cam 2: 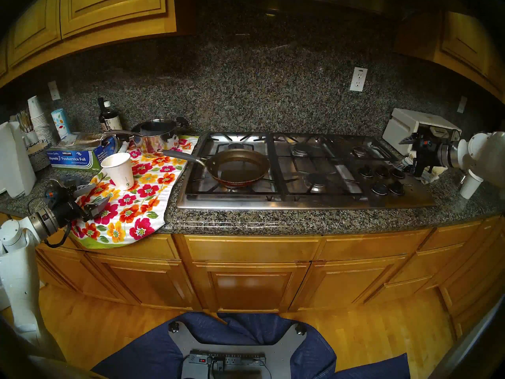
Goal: Pick up the water cup, pour water into the pot, turn on the stove
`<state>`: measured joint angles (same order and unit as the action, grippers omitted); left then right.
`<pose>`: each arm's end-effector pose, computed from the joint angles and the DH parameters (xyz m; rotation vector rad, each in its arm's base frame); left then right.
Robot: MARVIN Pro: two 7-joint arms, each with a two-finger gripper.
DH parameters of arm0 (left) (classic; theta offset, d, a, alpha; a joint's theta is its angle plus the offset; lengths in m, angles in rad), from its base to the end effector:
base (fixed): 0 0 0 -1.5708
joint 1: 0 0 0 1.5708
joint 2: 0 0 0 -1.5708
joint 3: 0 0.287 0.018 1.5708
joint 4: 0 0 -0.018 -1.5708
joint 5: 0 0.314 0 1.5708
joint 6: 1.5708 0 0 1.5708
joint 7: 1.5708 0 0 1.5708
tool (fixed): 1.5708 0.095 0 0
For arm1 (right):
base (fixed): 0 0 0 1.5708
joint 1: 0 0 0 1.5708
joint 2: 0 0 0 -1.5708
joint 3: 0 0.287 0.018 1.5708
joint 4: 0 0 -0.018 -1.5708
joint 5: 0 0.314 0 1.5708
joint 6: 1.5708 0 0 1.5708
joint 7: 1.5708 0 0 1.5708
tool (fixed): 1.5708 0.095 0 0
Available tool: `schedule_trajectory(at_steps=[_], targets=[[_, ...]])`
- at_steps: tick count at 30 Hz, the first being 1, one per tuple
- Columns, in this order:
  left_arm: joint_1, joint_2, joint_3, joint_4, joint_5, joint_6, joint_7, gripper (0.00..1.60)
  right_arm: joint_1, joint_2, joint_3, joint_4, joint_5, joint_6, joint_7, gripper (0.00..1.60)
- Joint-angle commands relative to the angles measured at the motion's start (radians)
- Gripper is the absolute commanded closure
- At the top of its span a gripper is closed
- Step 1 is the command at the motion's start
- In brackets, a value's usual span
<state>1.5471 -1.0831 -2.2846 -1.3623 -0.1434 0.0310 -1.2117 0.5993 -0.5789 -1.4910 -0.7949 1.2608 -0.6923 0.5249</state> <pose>0.3329 0.3184 -0.2365 2.1496 -0.6890 1.9174 0.4540 -0.4023 -0.0699 1.9500 1.5175 1.2795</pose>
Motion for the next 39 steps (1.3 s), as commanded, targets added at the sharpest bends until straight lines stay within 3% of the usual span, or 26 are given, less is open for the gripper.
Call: schedule_trajectory(at_steps=[1,8,9,14,39], targets=[[-0.017,0.01,-0.004,-0.015,-0.006,-0.002,0.0,0.0,0.073,-0.015,0.037,-0.002,0.051,0.033,0.044,0.0],[-0.016,0.009,-0.004,-0.011,-0.001,-0.004,0.0,0.0,0.093,-0.013,0.056,-0.02,0.089,0.073,0.113,0.0],[-0.016,0.009,-0.004,-0.01,-0.001,-0.004,0.0,0.0,0.124,-0.071,0.049,0.07,0.014,0.013,0.05,0.0],[-0.018,0.01,-0.005,-0.009,0.002,-0.006,0.0,0.0,0.134,-0.075,0.043,0.087,0.006,0.016,0.063,0.0],[-0.025,0.012,-0.006,-0.014,0.004,-0.013,0.0,0.0,0.151,-0.135,-0.037,0.267,-0.246,-0.108,-0.021,0.0]])
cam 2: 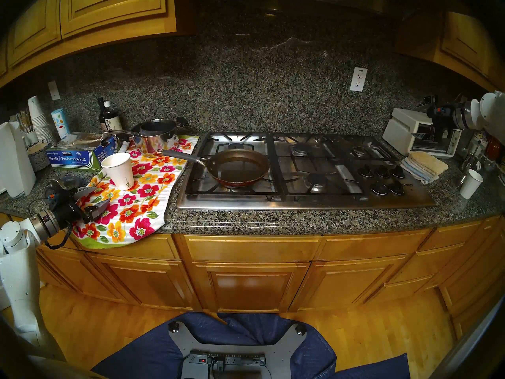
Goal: Pick up the water cup, pour water into the pot, turn on the stove
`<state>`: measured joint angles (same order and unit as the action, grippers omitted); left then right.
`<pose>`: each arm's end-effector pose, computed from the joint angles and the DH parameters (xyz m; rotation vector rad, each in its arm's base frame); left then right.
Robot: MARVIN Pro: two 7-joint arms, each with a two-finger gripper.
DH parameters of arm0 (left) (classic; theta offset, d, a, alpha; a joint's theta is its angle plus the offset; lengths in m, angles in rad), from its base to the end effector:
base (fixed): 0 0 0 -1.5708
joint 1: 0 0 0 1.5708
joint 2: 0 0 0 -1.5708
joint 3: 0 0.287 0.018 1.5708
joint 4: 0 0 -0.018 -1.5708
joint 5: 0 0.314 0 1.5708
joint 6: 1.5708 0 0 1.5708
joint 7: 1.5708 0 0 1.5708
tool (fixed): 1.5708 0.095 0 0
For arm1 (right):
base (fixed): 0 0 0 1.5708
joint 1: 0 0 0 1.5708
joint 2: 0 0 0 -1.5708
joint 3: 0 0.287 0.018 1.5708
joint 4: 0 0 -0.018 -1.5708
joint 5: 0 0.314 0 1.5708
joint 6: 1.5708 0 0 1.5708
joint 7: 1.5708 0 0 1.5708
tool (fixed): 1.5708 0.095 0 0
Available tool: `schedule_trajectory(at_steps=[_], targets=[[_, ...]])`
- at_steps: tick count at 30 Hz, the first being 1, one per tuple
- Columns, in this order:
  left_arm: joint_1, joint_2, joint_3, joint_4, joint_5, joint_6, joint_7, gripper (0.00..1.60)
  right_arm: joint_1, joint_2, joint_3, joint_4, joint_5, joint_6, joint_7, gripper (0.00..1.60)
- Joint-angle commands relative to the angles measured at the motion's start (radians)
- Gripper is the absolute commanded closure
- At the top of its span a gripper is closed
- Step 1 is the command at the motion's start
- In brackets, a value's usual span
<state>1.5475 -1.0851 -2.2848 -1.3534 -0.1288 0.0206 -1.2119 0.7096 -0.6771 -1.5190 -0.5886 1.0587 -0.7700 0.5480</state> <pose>0.3323 0.3192 -0.2411 2.1644 -0.6958 1.9089 0.4665 -0.4178 0.0488 1.6104 1.6610 1.0286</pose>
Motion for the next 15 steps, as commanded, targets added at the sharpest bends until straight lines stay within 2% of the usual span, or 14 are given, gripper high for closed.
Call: schedule_trajectory(at_steps=[1,7,15], targets=[[-0.026,0.014,-0.006,-0.023,-0.011,-0.003,0.0,0.0,0.04,-0.038,-0.012,0.064,-0.052,-0.035,-0.048,0.0],[-0.032,0.015,-0.007,-0.029,-0.014,-0.004,-0.001,0.0,0.059,-0.048,-0.031,0.116,-0.102,-0.053,-0.083,0.0],[-0.04,0.015,-0.009,-0.039,-0.021,-0.005,-0.003,0.0,0.032,-0.025,-0.064,0.14,-0.171,-0.085,-0.154,0.0]])
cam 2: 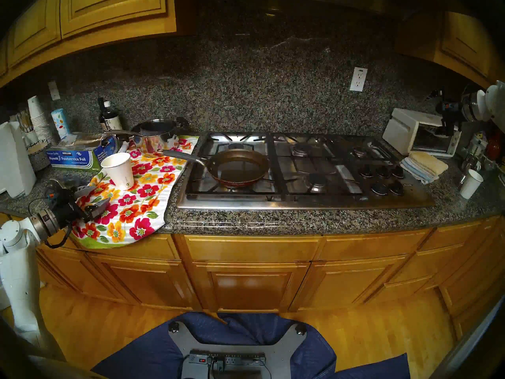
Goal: Pick up the water cup, pour water into the pot, turn on the stove
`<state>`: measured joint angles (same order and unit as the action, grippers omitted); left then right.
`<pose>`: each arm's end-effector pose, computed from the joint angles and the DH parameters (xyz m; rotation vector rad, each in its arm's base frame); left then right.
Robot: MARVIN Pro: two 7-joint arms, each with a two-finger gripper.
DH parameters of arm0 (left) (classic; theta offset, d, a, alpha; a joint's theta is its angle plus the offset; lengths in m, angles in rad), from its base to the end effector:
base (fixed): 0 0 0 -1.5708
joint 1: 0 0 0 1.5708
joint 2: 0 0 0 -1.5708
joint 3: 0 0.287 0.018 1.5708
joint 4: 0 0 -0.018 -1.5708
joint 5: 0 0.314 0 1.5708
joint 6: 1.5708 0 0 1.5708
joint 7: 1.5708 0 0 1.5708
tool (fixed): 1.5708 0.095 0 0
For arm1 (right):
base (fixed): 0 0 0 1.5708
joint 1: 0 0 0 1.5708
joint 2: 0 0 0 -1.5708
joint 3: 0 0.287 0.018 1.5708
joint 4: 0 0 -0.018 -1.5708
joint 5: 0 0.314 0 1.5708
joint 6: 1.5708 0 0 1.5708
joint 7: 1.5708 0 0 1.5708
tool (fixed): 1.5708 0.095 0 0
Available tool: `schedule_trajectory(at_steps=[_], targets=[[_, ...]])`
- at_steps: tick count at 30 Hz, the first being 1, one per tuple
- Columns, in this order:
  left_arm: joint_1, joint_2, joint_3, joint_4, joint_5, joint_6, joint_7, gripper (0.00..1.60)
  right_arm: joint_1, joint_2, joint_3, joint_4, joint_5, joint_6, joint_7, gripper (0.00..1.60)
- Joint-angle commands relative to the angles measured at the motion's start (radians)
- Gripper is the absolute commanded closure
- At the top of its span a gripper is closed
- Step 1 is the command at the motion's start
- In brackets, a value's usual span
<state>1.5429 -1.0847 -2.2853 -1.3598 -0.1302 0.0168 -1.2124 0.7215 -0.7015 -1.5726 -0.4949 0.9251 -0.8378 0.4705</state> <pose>0.3336 0.3186 -0.2370 2.1554 -0.7079 1.9230 0.4581 -0.4333 0.0809 1.4622 1.7070 0.8679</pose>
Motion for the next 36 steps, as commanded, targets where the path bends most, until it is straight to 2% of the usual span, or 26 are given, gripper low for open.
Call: schedule_trajectory(at_steps=[1,15,25,36], targets=[[-0.035,0.014,-0.009,-0.033,-0.02,-0.001,-0.002,0.0,0.016,0.002,-0.014,0.044,-0.043,-0.02,-0.083,0.0],[-0.037,0.011,-0.01,-0.039,-0.02,0.0,-0.003,0.0,-0.019,0.027,-0.027,-0.04,-0.102,-0.085,-0.189,0.0],[-0.039,0.01,-0.011,-0.042,-0.022,0.001,-0.004,0.0,0.028,0.044,-0.017,-0.084,-0.133,-0.101,-0.252,0.0],[-0.041,0.008,-0.013,-0.045,-0.024,0.003,-0.005,0.0,0.083,0.093,-0.016,-0.117,-0.155,-0.103,-0.311,0.0]])
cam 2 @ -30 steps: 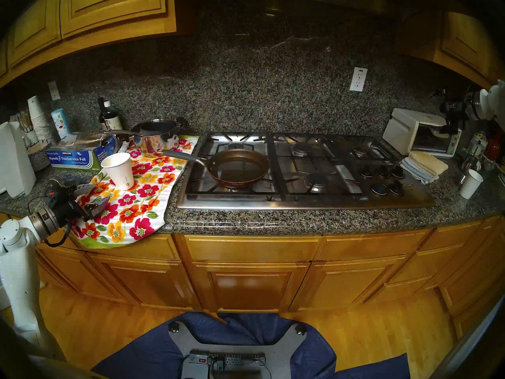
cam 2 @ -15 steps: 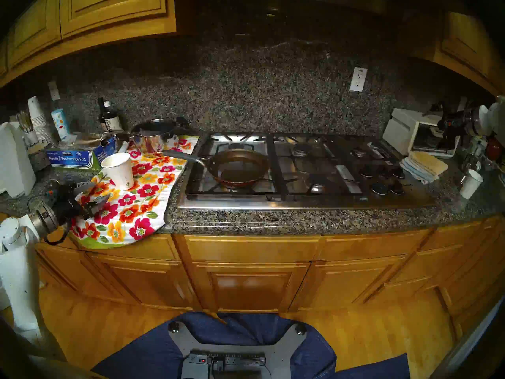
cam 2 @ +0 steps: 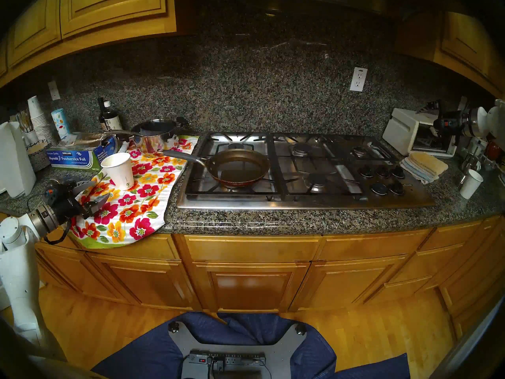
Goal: Pick up the water cup, pour water into the pot, turn on the stove
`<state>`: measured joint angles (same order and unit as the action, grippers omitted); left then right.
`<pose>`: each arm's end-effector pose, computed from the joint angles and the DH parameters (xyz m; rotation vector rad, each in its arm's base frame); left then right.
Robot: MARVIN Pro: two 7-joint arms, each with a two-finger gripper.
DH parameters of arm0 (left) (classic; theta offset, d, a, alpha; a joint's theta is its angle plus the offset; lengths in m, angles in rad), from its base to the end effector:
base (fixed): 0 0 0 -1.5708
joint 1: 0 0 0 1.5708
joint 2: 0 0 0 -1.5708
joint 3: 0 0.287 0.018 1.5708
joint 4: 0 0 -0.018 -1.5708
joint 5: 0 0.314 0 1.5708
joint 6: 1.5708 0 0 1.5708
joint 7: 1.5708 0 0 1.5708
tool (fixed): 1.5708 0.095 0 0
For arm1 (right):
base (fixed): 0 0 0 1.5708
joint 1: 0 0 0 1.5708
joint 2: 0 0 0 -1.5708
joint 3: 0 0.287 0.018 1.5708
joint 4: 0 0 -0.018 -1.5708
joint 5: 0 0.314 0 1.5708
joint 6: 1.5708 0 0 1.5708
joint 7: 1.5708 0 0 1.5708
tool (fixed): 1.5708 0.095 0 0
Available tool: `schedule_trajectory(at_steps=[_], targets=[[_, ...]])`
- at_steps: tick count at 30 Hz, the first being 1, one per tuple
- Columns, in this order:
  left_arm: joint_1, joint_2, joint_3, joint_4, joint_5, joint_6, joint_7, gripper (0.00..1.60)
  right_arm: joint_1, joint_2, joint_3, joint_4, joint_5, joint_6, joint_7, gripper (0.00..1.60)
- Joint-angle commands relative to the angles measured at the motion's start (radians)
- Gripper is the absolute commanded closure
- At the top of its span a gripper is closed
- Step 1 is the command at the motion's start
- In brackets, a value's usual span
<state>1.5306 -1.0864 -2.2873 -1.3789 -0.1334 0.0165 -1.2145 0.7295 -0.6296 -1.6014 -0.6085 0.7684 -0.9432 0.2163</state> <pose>0.3370 0.3164 -0.2267 2.1322 -0.7292 1.9536 0.4443 -0.4359 0.0339 1.3651 1.7659 1.0049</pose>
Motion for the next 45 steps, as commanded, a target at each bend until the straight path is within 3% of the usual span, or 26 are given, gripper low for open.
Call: schedule_trajectory(at_steps=[1,20,33,45], targets=[[-0.029,0.01,-0.011,-0.026,-0.021,0.003,-0.003,0.0,0.075,0.021,0.013,-0.003,0.001,0.002,-0.056,0.0],[-0.03,0.008,-0.012,-0.028,-0.021,0.003,-0.005,0.0,0.146,0.062,0.014,-0.088,-0.069,-0.001,-0.144,0.0],[-0.032,0.006,-0.015,-0.03,-0.024,0.008,-0.007,0.0,0.237,0.134,0.007,-0.262,-0.045,0.01,-0.135,0.0],[-0.032,0.005,-0.016,-0.031,-0.024,0.013,-0.009,0.0,0.292,0.232,-0.069,-0.443,0.003,0.05,-0.106,0.0]])
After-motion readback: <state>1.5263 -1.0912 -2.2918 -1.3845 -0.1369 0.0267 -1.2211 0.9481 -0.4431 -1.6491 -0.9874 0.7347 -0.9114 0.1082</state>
